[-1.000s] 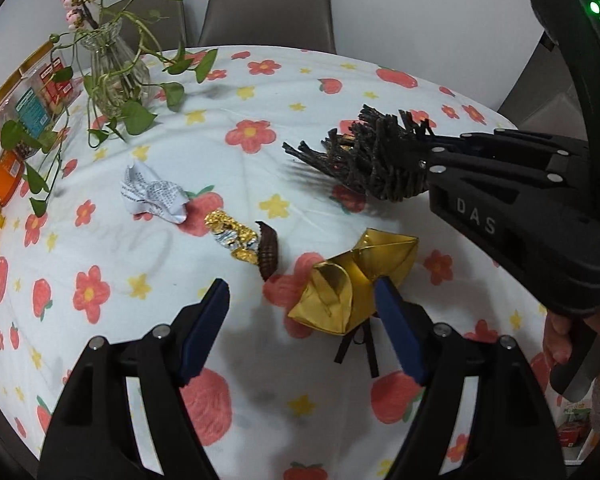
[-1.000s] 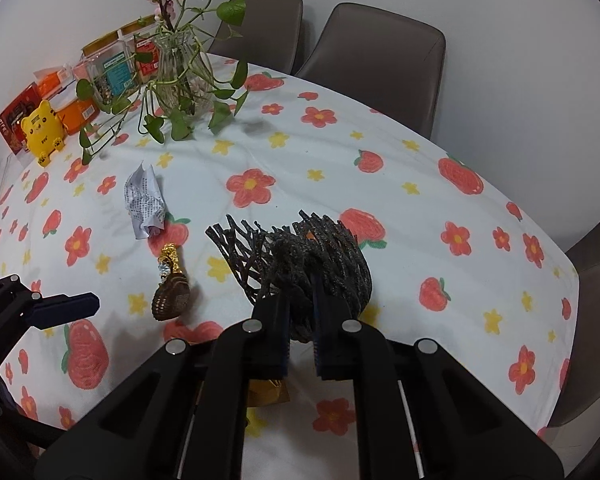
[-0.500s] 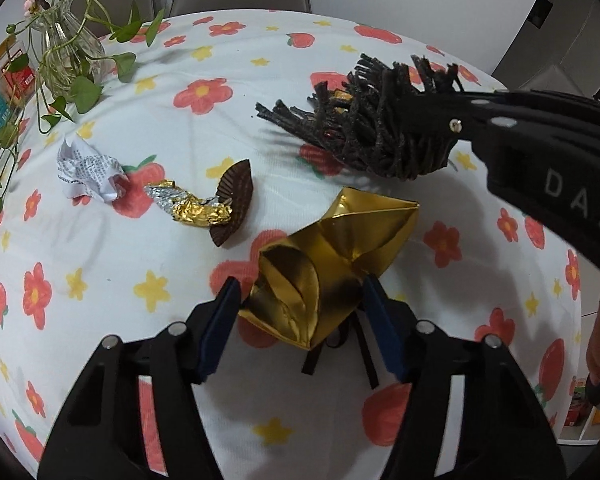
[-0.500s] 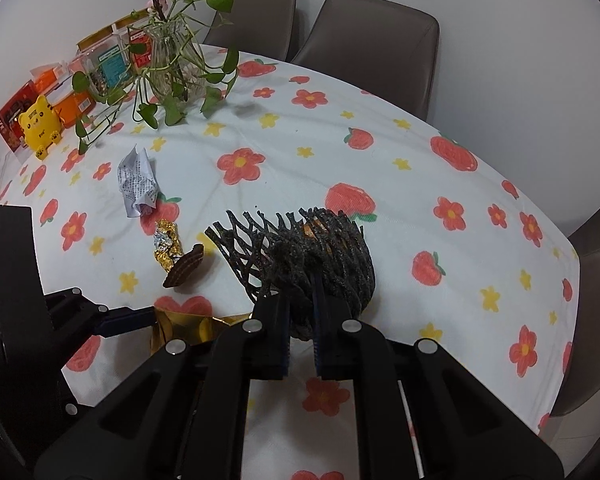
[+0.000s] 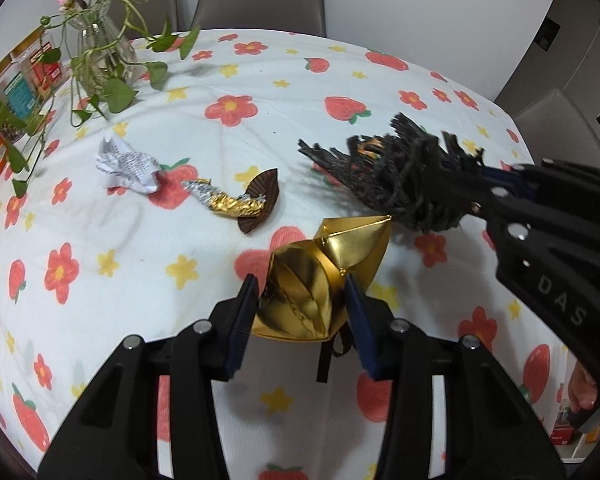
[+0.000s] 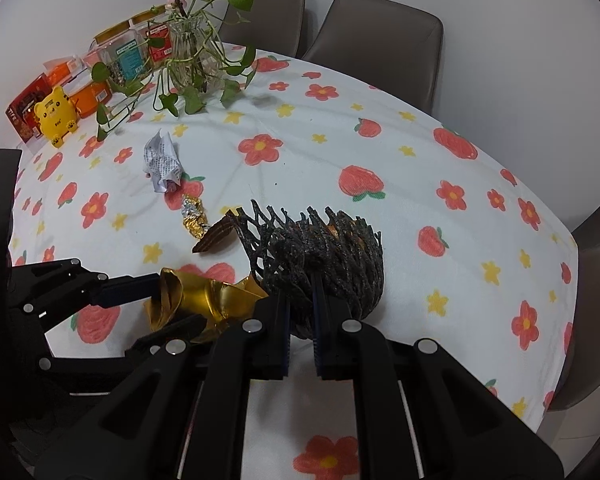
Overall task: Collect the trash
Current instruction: 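Lift the gold foil and black bristly object and carry both toward the grey bin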
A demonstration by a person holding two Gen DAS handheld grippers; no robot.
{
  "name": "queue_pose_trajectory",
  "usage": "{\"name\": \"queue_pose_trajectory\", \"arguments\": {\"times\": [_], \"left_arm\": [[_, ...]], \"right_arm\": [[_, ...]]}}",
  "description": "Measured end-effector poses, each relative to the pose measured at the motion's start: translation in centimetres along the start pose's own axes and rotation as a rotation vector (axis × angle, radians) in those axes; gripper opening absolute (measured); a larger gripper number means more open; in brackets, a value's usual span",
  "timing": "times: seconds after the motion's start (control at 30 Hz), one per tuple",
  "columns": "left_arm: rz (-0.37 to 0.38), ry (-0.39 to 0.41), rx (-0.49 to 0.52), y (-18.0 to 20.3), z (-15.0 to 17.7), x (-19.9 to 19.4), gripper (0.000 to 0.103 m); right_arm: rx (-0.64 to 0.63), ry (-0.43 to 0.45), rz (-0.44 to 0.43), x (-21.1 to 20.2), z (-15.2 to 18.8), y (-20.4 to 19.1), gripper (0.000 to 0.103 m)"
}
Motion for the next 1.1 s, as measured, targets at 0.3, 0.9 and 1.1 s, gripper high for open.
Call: {"name": "queue_pose_trajectory", "arguments": {"times": [0.3, 0.9, 1.1], "left_arm": [[-0.060, 0.031, -0.051, -0.3, 3.3, -3.8, 0.043], [-0.211, 0.124, -0.299, -5.6, 15.3, -15.0, 0.043], [-0.277, 0.150, -0.413, -9.4, 21.0, -19.3, 0.028]], "right_arm": [[-0.010, 0.010, -0.016, -4.2, 3.9, -1.6, 0.008], [-0.137, 0.104, -0.132, -13.2, 8.9, -8.5, 0.008], [-0.251, 0.112, -0.207, -15.3, 9.6, -15.1, 0.008]]}}
Point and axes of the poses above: each gripper's, at about its wrist camera, not at the fingertips, and x roughly the way its jaws point, y to its right, z to its underside, the point moved 1 cm from there along x, roughly the way its jaws point, and after that the axes turned 6 degrees about z, right-handed, at the moved point
